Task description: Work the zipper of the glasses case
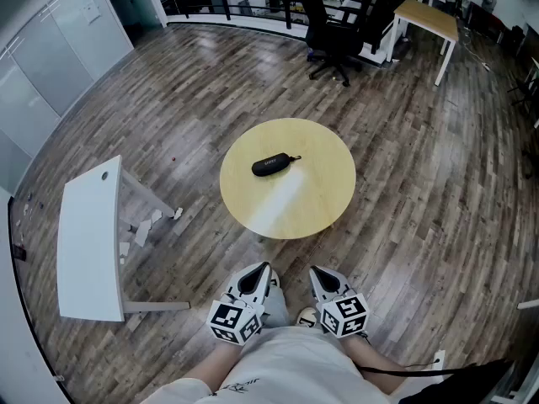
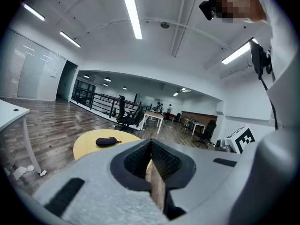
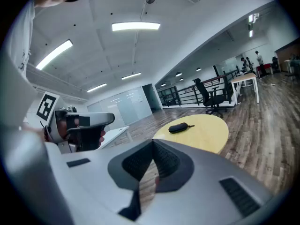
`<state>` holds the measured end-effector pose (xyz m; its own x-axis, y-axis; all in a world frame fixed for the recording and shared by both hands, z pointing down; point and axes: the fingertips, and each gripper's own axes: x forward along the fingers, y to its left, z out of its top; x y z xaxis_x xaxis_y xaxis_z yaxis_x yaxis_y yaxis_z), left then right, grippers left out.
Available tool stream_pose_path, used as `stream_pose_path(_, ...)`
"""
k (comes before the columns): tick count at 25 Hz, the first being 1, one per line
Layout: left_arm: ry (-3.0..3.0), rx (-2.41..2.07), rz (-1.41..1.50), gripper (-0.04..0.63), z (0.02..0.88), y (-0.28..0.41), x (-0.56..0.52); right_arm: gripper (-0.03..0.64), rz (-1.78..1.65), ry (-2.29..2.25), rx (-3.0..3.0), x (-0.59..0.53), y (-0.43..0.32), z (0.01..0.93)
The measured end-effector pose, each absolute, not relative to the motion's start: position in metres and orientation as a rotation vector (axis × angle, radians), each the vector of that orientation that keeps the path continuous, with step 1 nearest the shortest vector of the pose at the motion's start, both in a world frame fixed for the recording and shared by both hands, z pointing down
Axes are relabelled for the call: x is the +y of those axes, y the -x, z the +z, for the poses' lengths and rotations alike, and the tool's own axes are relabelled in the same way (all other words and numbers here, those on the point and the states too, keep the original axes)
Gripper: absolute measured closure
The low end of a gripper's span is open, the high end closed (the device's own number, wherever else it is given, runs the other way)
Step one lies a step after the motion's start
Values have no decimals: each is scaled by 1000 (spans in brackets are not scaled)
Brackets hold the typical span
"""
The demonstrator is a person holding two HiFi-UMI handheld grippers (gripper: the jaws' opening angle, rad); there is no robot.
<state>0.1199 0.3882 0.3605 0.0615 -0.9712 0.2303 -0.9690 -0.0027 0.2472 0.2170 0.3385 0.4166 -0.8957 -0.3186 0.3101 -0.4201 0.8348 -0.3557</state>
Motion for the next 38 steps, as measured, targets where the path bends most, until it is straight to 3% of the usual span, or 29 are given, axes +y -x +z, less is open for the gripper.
stream_pose_path(7, -2017, -1899, 0, 591, 387, -75, 319, 618, 612, -593, -2758, 273, -167, 435)
stream_pose_path(19, -2088, -1863, 3, 591, 371, 66, 178, 618, 483, -642, -2827, 137, -23, 401)
stream_pose_path(38, -1945, -1929, 1, 591, 393, 66, 103, 618, 444, -399, -2786, 50, -23, 427)
